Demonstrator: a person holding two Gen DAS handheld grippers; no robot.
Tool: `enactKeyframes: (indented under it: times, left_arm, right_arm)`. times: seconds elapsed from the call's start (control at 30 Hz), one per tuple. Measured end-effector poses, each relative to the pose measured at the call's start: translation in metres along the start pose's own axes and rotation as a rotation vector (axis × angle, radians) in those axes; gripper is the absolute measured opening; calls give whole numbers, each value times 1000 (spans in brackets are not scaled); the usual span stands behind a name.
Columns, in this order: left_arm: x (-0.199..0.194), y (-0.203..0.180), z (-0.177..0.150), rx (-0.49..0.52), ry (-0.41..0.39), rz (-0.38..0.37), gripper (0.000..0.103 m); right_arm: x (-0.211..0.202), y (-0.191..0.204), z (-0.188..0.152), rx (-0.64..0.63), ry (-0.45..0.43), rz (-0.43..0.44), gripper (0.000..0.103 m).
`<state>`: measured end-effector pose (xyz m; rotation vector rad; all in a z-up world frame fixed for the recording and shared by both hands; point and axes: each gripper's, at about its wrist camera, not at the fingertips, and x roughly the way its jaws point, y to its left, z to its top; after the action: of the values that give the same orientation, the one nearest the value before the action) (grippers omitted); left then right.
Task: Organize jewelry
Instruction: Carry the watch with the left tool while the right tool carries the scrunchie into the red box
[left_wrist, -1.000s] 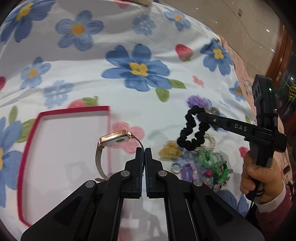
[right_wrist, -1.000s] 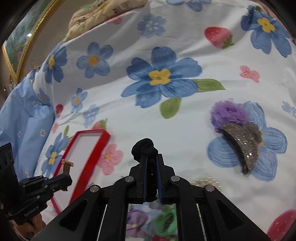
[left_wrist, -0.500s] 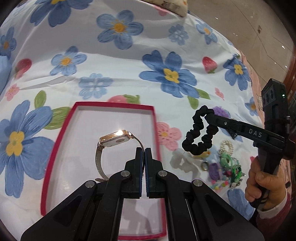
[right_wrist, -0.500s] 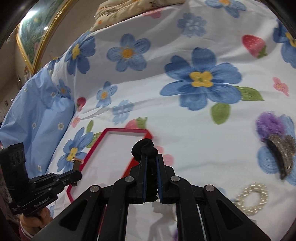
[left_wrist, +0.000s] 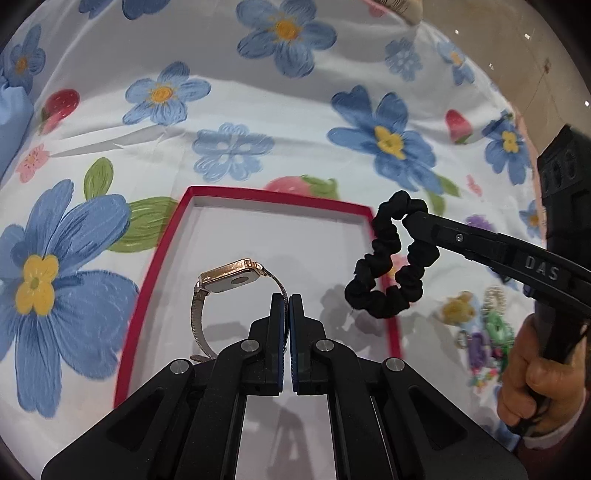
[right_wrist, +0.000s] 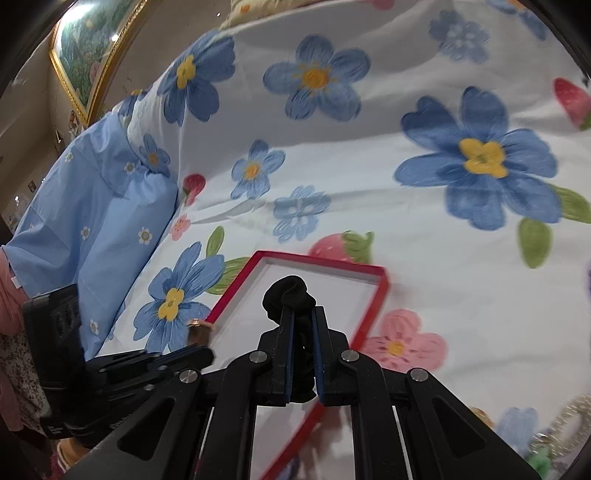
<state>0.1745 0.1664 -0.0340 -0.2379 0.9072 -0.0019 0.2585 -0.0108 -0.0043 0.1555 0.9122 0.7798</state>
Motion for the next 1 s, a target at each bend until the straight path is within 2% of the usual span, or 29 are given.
enactKeyframes:
  times: [0.2,0.37,0.63,0.83,0.93,1.0]
  left_arm:
    - [37,9,16,26,66,29,2]
    - [65,17,20,27,115,56,2]
    - [77,18,18,35,140,58,2]
    - [80,17,19,36,149,69,3]
    - [79,17,19,36,148,87,15]
    - [77,17,19,34,143,96,22]
  right_arm:
    - [39,-4,7,14,52,-2,9]
    - [69,-9,10,-6,107,-51,9]
    - [91,-16,7,-37,164,-108,9]
    - [94,-16,8,-48,173,-123,14]
    - [96,-14,10,-51,178,-128,18]
    - [95,-14,10,-44,180,-114,24]
